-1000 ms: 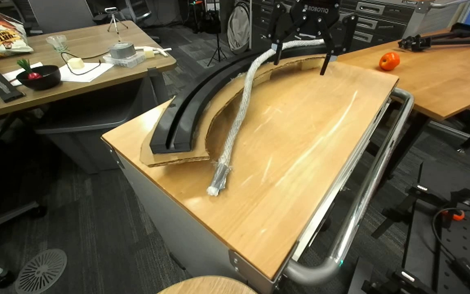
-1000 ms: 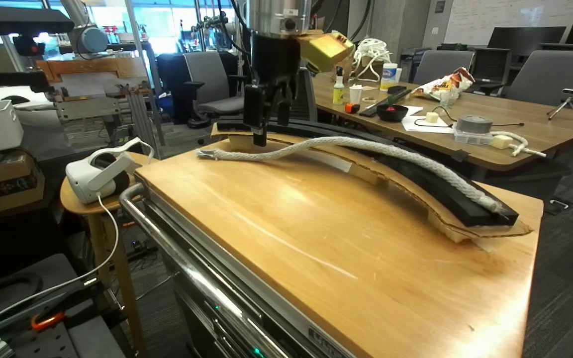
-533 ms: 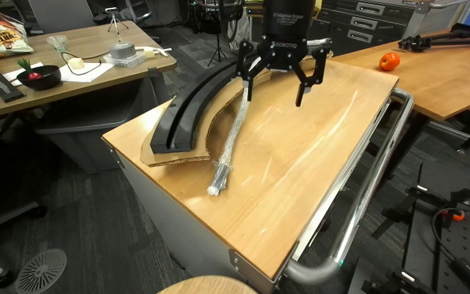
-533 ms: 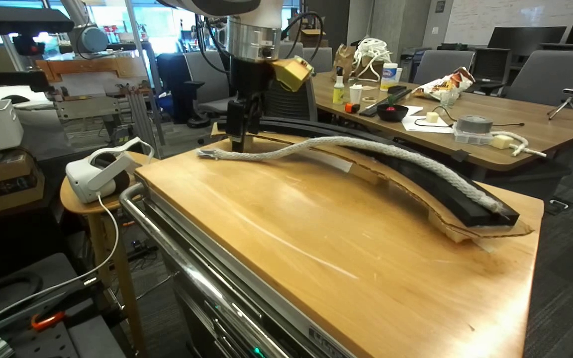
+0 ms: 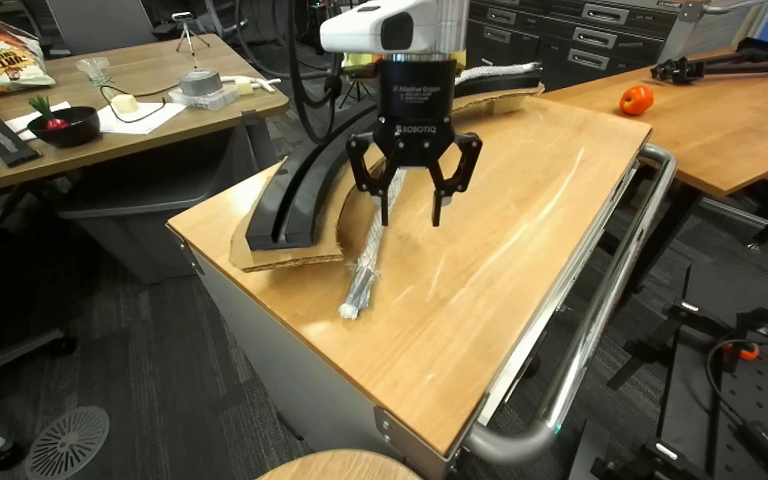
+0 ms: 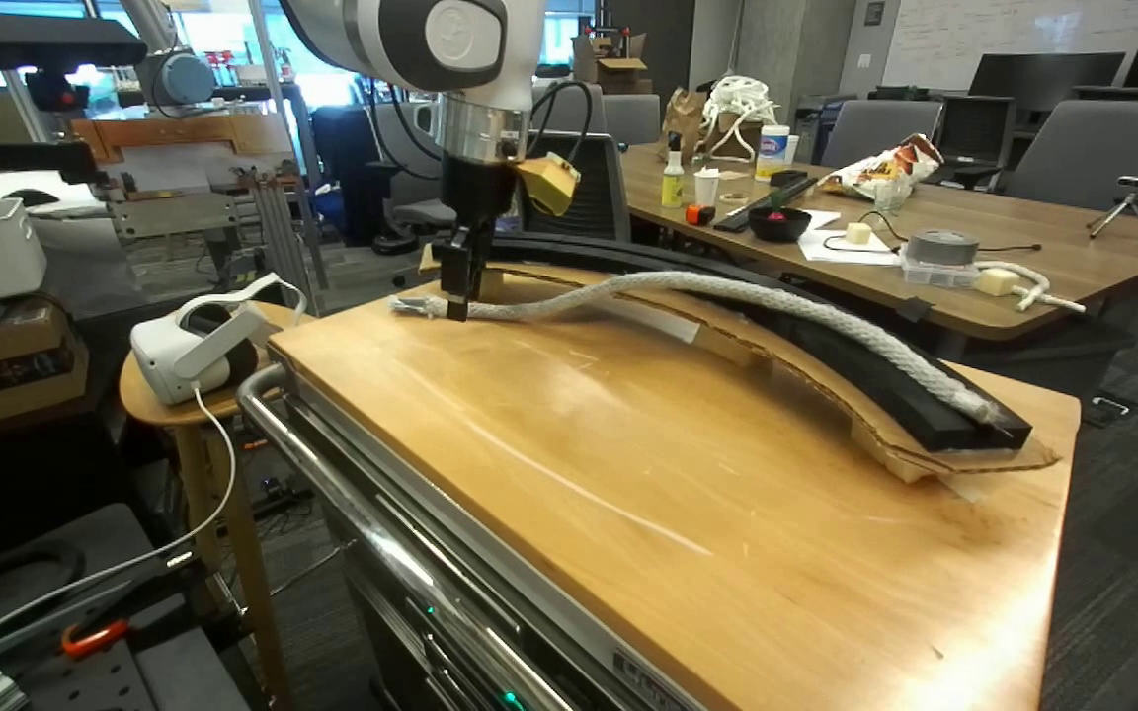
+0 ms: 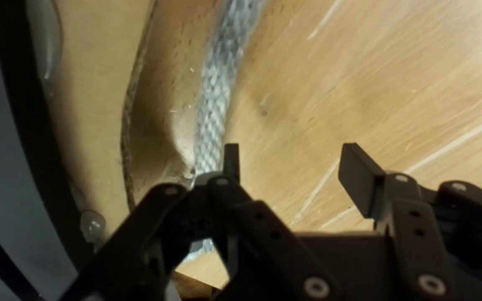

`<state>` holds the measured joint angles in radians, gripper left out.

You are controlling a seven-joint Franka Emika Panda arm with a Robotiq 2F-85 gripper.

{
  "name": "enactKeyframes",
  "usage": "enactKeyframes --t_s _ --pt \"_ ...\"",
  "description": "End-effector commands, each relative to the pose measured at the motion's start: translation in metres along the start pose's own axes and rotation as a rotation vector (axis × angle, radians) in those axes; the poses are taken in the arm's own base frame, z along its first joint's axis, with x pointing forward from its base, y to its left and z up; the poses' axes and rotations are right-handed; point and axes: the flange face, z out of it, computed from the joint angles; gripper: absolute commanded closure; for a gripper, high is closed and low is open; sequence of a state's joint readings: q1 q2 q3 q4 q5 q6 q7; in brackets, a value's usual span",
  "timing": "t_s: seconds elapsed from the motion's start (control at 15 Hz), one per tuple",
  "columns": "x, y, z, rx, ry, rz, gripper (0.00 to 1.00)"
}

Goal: Put the white rope on the black board

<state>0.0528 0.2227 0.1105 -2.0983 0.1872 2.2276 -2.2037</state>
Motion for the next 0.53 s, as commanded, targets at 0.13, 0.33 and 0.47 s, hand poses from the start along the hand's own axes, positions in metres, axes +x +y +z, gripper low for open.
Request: enactKeyframes --t_s 0.13,0.33,0.47 --pt "-0.0047 0.0177 0.0127 0.0 0.02 -0.066 0.85" --pt "-0.0057 0.0187 0.0161 -0.006 0.03 -0.079 0.93" --pt "-0.0072 0.0173 0.0168 -0.012 0.036 -0.084 0.91"
